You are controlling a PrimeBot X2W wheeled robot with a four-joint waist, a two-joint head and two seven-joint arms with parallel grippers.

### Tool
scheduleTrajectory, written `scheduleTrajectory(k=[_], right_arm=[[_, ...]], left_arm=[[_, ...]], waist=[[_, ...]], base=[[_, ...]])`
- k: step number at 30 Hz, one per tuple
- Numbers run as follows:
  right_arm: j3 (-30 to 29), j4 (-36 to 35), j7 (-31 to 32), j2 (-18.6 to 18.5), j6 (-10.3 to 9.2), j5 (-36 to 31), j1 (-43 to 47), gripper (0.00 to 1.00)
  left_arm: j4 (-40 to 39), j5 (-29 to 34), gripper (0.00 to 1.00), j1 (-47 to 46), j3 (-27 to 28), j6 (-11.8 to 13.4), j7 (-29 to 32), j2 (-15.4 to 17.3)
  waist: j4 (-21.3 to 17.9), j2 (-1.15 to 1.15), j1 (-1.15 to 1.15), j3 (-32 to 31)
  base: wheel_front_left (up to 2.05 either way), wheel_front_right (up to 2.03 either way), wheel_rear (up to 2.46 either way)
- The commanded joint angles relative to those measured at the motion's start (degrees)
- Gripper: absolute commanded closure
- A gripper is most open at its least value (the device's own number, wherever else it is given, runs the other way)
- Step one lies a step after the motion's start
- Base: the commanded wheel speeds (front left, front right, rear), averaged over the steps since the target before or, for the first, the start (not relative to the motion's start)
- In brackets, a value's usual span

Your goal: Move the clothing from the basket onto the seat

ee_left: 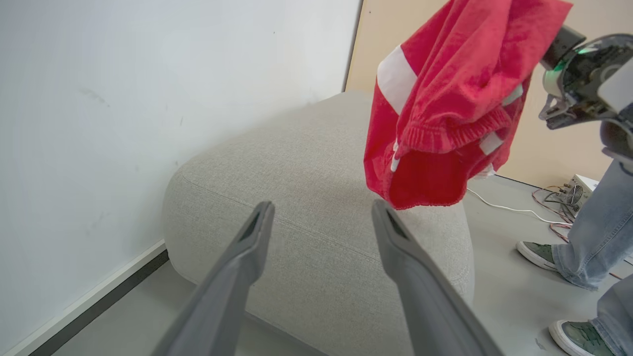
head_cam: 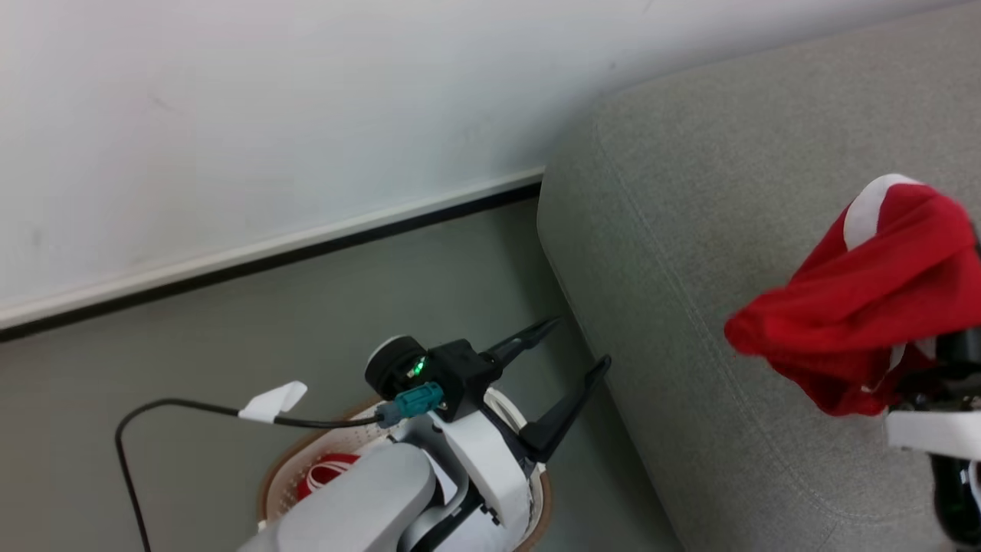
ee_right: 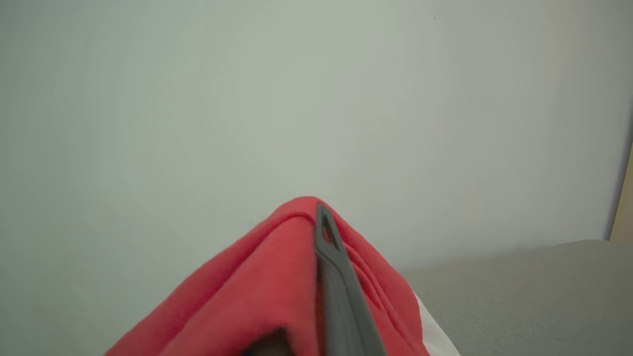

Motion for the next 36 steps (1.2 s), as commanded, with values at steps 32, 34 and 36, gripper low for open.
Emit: scheduleTrajectory(k=[32, 34, 36], right_arm=[[-13.58, 39.91, 10.46, -20.01, -0.14, -3.97, -37.14, 1.0], [-12.51, 42.67, 13.82, -20.45, -0.14, -5.2, -37.48, 1.0], [-12.2, 44.84, 16.33, -20.64, -0.15, -5.29, -37.93, 1.0]], left_arm=[[-7.75, 3.35, 0.0, -11.59, 1.82, 0.41, 3.25, 6.3], [-7.45, 3.05, 0.0, -11.58, 2.17, 0.76, 2.81, 6.02], [-6.95, 2.67, 0.0, -11.24, 2.4, 0.95, 2.38, 5.72]], waist=[[15.2, -0.01, 0.0, 30.76], [15.52, -0.01, 0.0, 30.63], [15.69, -0.01, 0.0, 30.1]], base=[[0.0, 0.0, 0.0], [0.0, 0.0, 0.0], [0.0, 0.0, 0.0]])
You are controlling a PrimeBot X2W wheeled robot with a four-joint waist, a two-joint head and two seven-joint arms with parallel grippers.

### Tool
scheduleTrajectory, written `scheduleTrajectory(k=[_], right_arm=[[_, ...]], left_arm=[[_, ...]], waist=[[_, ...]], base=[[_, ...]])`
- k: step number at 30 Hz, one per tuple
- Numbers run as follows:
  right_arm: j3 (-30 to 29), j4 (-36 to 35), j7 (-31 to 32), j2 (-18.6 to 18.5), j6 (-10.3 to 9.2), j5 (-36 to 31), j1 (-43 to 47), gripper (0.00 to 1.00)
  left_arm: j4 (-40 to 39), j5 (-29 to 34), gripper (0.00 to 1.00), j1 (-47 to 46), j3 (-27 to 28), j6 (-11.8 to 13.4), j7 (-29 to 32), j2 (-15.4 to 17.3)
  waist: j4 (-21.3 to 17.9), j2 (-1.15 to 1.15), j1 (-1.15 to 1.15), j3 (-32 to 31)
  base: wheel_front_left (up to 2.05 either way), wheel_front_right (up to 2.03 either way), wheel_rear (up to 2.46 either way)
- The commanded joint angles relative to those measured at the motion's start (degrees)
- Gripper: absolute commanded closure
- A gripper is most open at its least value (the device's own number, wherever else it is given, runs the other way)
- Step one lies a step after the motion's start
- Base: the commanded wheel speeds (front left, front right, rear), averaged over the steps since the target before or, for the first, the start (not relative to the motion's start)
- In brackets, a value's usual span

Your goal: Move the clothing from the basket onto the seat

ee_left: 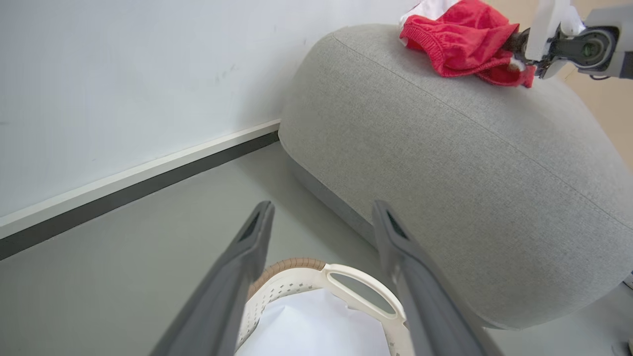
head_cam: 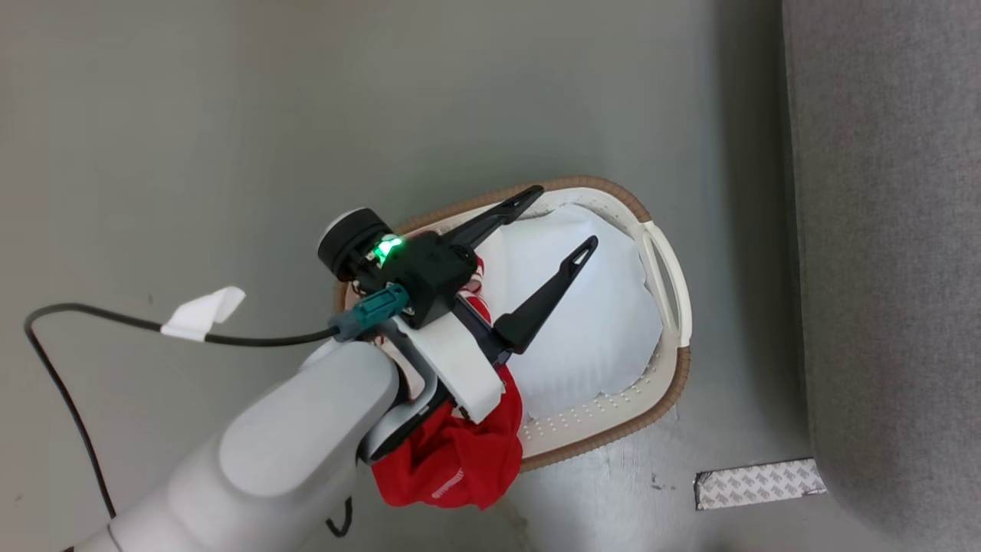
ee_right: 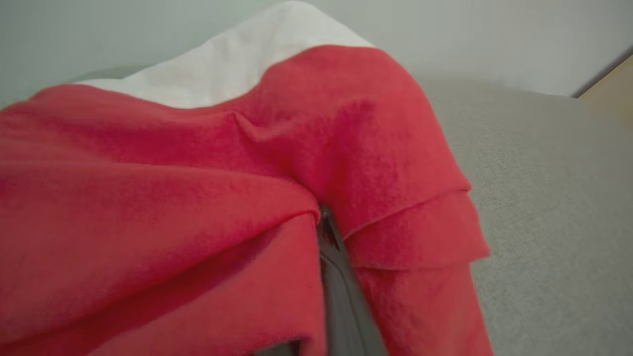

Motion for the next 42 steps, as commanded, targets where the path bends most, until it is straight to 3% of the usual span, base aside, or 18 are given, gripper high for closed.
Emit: scheduleTrajectory(k=[1, 2, 3, 16, 25, 31, 42], right_arm=[[0.56, 1.09, 1.47, -0.46, -0.13, -0.03, -0.53, 0.82], [1.07, 1.55, 2.47, -0.3, -0.13, 0.13, -0.67, 0.52], [1.47, 1.84, 3.09, -0.19, -0.13, 0.53, -0.84, 0.0], [10.63, 1.5, 12.79, -0.73, -0.13, 3.47, 6.51, 0.0], [16.64, -13.38, 10.05, -3.43, -0.13, 8.35, 14.85, 0.0], [17.86, -25.42, 6.43, -2.88, -0.13, 11.71, 20.77, 0.0], [16.45, -34.38, -5.84, 9.42, -0.14, 14.03, 35.34, 0.0]], left_arm=[[0.48, -0.85, 0.0, 0.26, 0.07, 0.11, -0.56, -0.24], [0.8, -1.0, 0.0, 0.46, 0.1, 0.12, -0.73, -0.41], [1.11, -1.18, 0.0, 0.65, 0.11, 0.09, -0.83, -0.58], [6.86, -4.3, 0.0, 7.37, 1.41, 0.05, -2.68, -2.68], [6.02, -5.79, 0.0, 14.39, 7.25, 1.74, -2.98, -2.93], [3.33, -5.05, 0.0, 19.4, 14.0, 3.88, -2.97, -1.76], [1.78, -5.35, 0.0, 31.19, 27.52, 6.43, -2.98, -1.48]], waist=[[0.04, 0.0, -0.01, -0.72], [-0.01, 0.0, -0.01, -1.16], [-0.11, 0.0, -0.01, -1.67], [-3.34, 0.0, -0.01, -17.53], [-3.11, 0.0, -0.01, -29.36], [-1.39, 0.0, -0.01, -35.34], [3.03, 0.0, -0.01, -41.0]], base=[[0.0, 0.0, 0.0], [0.0, 0.0, 0.0], [0.0, 0.0, 0.0], [0.0, 0.0, 0.0], [0.0, 0.0, 0.0], [0.0, 0.0, 0.0], [0.0, 0.0, 0.0]])
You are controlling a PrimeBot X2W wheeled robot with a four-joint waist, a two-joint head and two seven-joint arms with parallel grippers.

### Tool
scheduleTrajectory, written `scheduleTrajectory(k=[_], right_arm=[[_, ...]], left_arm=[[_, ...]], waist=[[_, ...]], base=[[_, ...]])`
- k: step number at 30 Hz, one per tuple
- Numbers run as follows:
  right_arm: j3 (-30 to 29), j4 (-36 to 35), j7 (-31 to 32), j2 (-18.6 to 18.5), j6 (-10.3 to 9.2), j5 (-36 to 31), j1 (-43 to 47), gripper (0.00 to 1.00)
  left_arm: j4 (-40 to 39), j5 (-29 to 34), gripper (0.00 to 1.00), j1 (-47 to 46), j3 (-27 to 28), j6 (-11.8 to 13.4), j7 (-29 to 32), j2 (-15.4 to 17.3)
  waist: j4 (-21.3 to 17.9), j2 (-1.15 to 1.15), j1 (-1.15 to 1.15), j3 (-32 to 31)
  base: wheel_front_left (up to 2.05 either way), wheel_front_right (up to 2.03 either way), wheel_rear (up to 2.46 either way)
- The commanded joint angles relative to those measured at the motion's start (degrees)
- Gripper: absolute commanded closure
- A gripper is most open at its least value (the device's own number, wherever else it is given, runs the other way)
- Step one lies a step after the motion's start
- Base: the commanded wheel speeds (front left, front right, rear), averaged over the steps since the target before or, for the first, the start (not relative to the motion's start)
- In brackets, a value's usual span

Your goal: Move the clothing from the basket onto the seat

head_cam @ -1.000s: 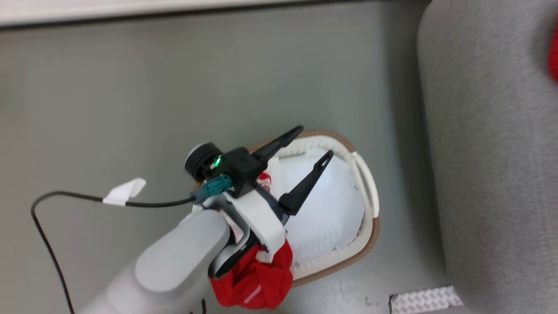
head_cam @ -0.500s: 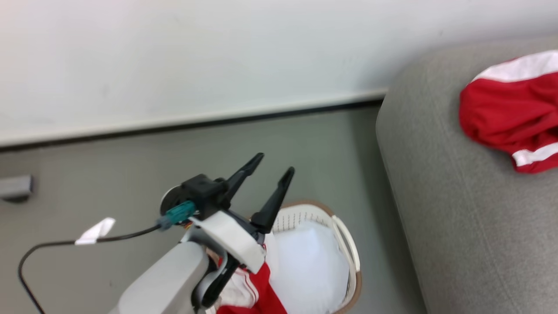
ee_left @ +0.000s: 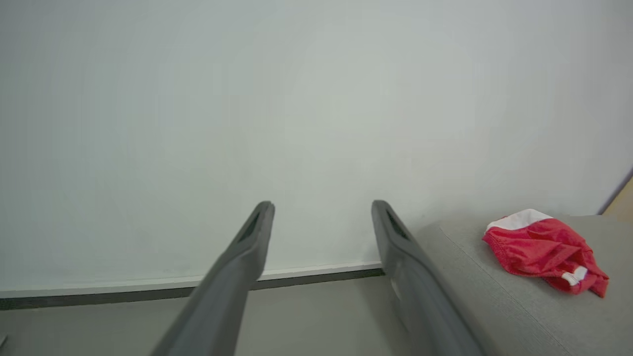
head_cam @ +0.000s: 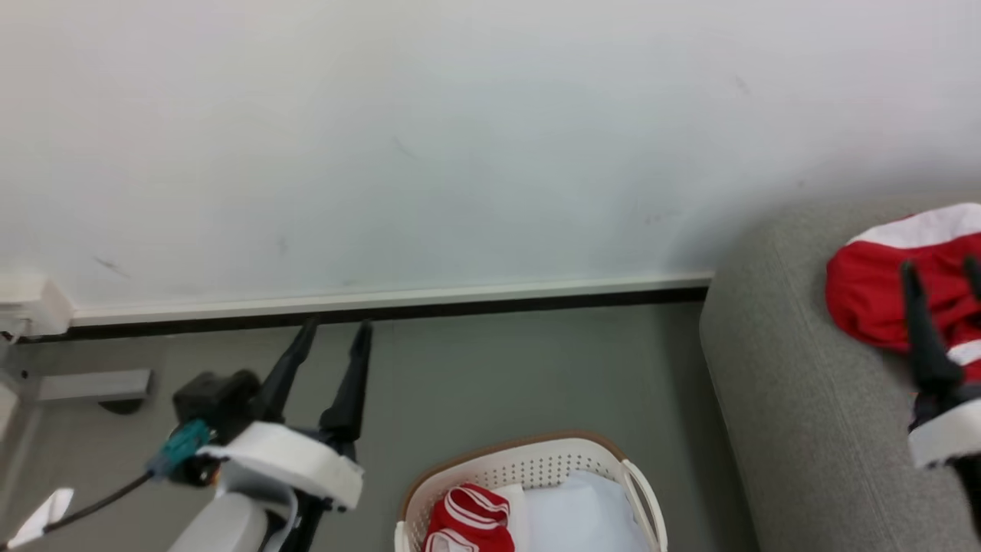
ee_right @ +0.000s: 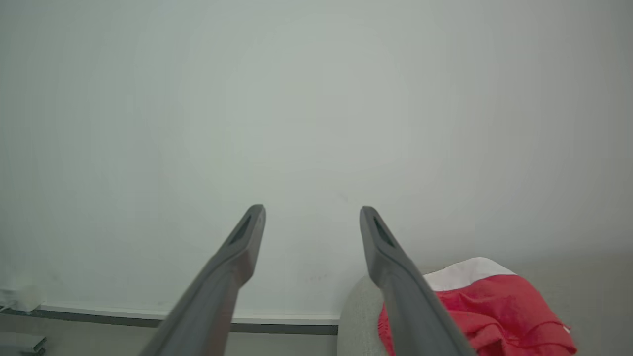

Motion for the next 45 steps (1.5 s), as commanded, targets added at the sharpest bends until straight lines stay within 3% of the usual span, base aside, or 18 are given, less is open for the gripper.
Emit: scheduleTrajectory(k=[1, 6, 11, 19, 31, 45], right_arm=[[0.85, -0.66, -1.89, 0.86, -0.13, -0.43, 3.31, 0.0], [1.63, -0.03, -7.13, 4.52, -0.13, -1.91, 7.69, 0.0], [1.53, 2.52, -10.53, 7.95, -0.13, -7.6, 12.66, 0.0], [-2.37, 2.3, -11.36, 12.24, -0.13, -14.29, 15.84, 0.0], [-2.0, 1.32, -11.28, 13.21, -0.13, -15.59, 15.05, 0.0], [-0.97, 0.87, -11.29, 12.93, -0.13, -14.97, 13.93, 0.0]], left_arm=[[0.24, 0.68, 0.0, 2.92, 1.88, 0.52, -0.01, -0.27], [-0.36, 3.05, 0.0, 7.52, 7.37, 1.84, -0.01, -1.12], [-2.64, 6.69, 0.0, 13.43, 14.87, 2.75, -0.01, -4.03], [-3.9, 12.54, 0.0, 19.56, 20.66, -0.19, -0.01, -8.92], [-1.71, 17.06, 0.0, 18.04, 24.77, -5.1, -0.01, -12.37], [-0.21, 20.41, 0.0, 16.72, 26.63, -7.79, -0.01, -14.4]], waist=[[1.77, 0.0, 0.02, -1.76], [3.35, 0.0, 0.02, -2.6], [5.21, 0.0, 0.02, -3.69], [6.4, 0.0, 0.02, -3.78], [5.84, 0.0, 0.02, -3.22], [4.15, 0.0, 0.02, -2.4]], base=[[0.0, 0.0, 0.0], [0.0, 0.0, 0.0], [0.0, 0.0, 0.0], [0.0, 0.0, 0.0], [0.0, 0.0, 0.0], [0.0, 0.0, 0.0]])
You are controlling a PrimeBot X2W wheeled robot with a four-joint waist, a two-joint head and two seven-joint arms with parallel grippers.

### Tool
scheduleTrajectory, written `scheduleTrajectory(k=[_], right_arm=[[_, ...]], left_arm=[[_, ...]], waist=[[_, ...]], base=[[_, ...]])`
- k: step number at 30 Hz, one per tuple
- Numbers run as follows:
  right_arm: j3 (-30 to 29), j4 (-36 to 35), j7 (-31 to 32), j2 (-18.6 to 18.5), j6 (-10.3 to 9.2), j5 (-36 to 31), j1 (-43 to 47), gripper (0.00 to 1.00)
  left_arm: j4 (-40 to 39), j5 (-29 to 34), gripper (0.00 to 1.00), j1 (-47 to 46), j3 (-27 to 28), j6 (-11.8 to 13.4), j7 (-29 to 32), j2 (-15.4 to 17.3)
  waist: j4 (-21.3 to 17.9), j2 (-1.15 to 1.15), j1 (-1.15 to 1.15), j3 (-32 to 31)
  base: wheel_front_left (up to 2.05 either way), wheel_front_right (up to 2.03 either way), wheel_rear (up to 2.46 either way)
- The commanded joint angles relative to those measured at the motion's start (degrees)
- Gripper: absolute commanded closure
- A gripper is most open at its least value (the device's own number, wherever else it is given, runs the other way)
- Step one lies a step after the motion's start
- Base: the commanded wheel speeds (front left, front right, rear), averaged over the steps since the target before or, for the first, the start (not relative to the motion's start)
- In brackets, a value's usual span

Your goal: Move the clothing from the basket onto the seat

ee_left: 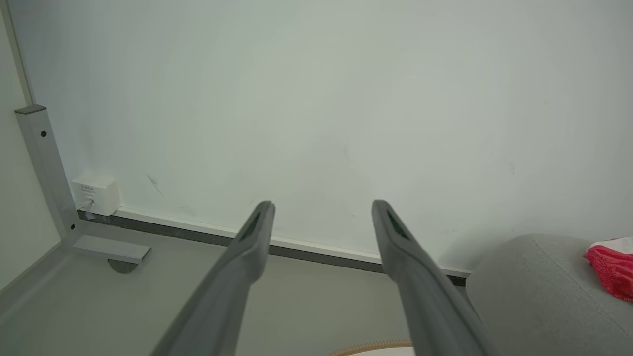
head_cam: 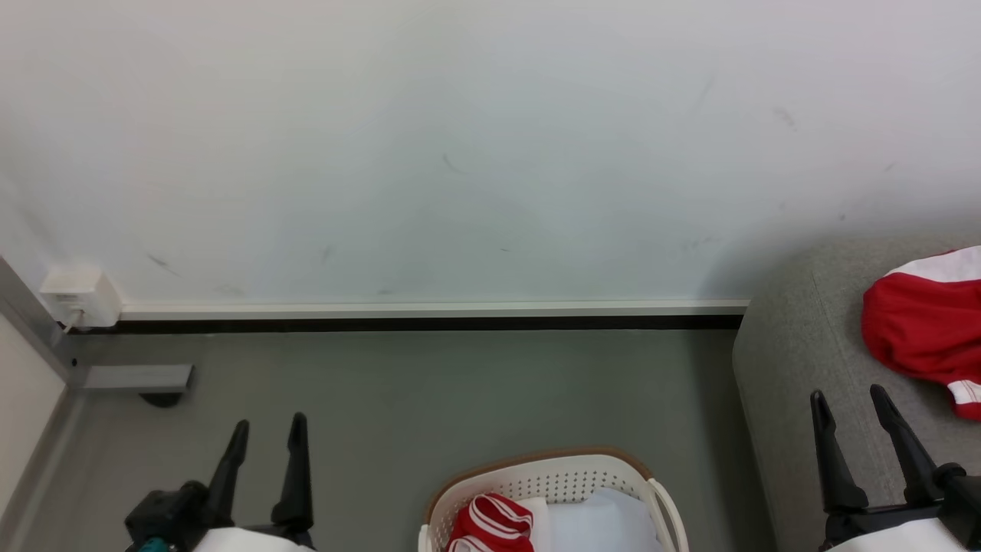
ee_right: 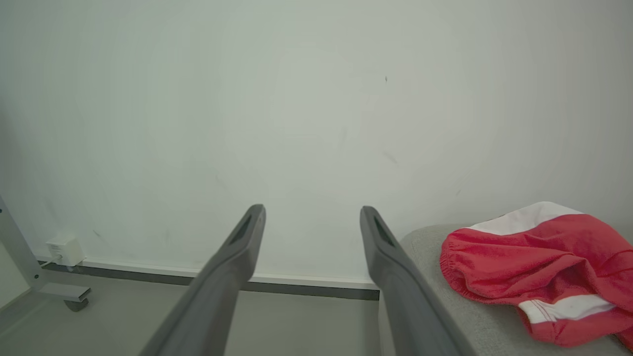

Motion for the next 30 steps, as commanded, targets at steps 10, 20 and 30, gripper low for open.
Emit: scheduleTrajectory(k=[10, 20, 30], right_arm=[[-2.21, -3.79, -0.16, -1.3, -0.13, -0.6, -4.5, 0.0], [-3.05, -7.47, -0.17, 1.07, -0.13, -2.37, -11.49, 0.0], [-2.4, -9.17, -0.17, 3.76, -0.13, -3.15, -16.46, 0.0]], left_arm=[[6.91, 4.46, 0.0, -9.74, -8.03, -2.39, 2.06, -0.56], [25.28, 14.0, 0.0, -26.56, -21.93, -3.69, 10.17, 2.47], [43.27, 16.03, 0.0, -37.69, -34.03, -3.81, 12.81, 3.17]], waist=[[-3.95, 0.0, 0.0, 8.95], [-8.4, 0.0, 0.0, 23.34], [-14.18, 0.0, 0.0, 33.46]], base=[[0.0, 0.0, 0.0], [0.0, 0.0, 0.0], [0.0, 0.0, 0.0]])
